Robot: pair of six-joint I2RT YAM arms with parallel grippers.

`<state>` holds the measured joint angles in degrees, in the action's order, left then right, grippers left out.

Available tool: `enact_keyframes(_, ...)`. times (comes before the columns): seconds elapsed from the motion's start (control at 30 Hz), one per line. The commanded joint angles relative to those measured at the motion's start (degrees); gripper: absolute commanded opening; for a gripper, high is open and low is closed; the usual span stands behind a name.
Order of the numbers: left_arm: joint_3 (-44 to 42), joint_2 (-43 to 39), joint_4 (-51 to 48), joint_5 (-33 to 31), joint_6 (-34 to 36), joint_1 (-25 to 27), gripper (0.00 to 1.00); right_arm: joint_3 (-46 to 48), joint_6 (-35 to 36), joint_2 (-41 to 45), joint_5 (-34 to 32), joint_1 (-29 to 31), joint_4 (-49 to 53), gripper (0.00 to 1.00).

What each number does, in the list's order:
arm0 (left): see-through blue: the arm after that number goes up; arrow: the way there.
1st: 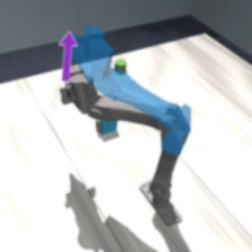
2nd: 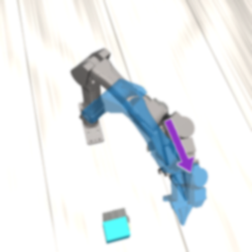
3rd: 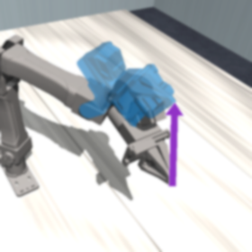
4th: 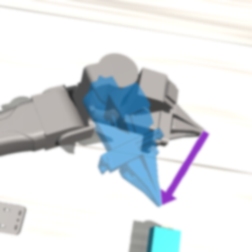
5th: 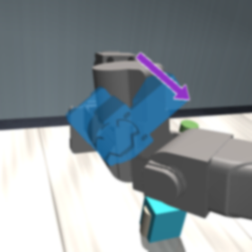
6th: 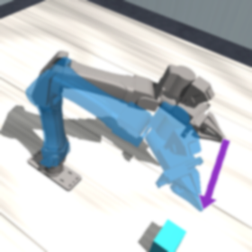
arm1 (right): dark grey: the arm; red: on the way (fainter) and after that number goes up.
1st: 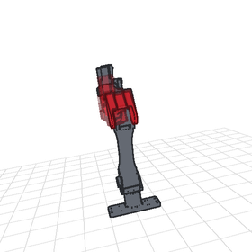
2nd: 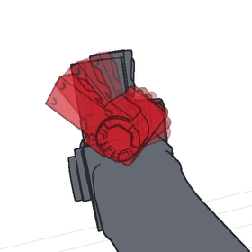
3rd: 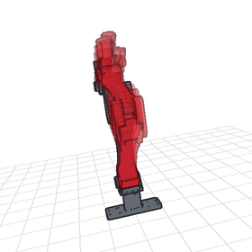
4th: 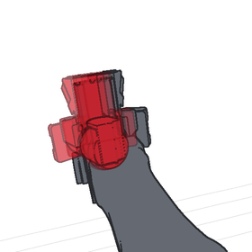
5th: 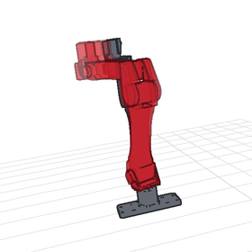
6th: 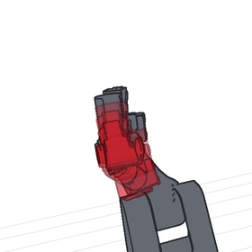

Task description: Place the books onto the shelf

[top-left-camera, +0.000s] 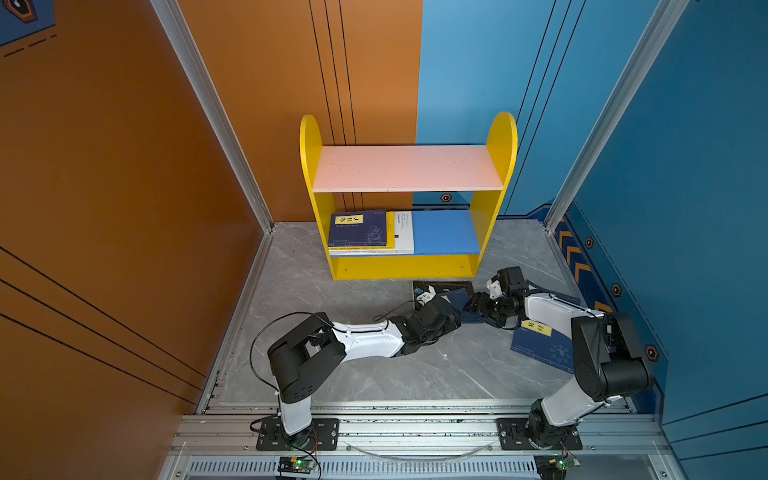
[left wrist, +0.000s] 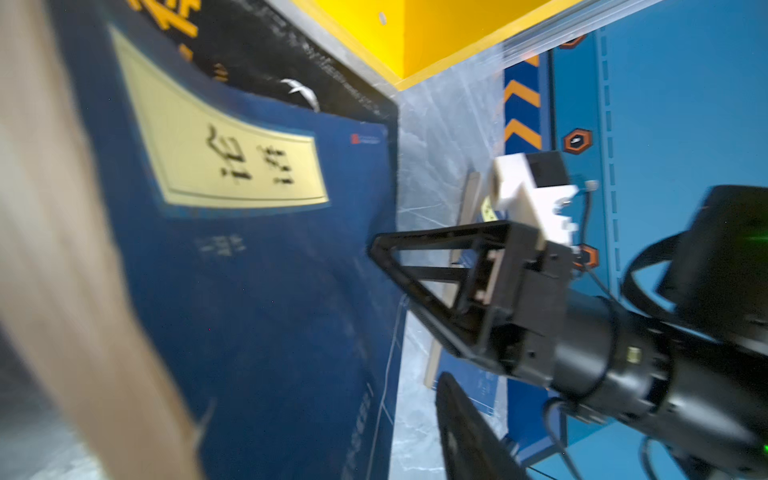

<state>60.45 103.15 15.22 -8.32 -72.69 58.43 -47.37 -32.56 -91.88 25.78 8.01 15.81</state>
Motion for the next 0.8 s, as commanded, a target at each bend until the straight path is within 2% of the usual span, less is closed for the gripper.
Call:
enact_keyframes(0.0, -0.7, -2.1, 2.5, -0.1, 1.2, 0.8, 0.45, 1.3, -1.0, 1.7, 2.1, 1.0, 0.6, 0.68)
enact_keyframes(0.33, -4.4, -2.6, 2.5, -3.1, -0.9, 0.4, 0.37, 1.3, -1.0, 3.0, 1.3, 1.0, 1.6, 0.66)
enact_keyframes(0.6, -4.8, -3.1, 2.5, -3.6, -1.2, 0.4, 0.18, 1.4, -0.8, 5.3, 0.9, 0.9, 2.4, 0.65)
enact_keyframes(0.7, -5.0, -3.9, 2.5, -3.5, -0.5, 0.5, 0.17, 0.7, -0.8, 7.3, 1.7, 1.0, 3.3, 0.66)
enact_keyframes(0.77, -5.2, -4.9, 2.5, -3.5, 0.3, 0.6, 0.12, 0.0, -0.9, 8.8, 1.9, 0.9, 4.4, 0.69)
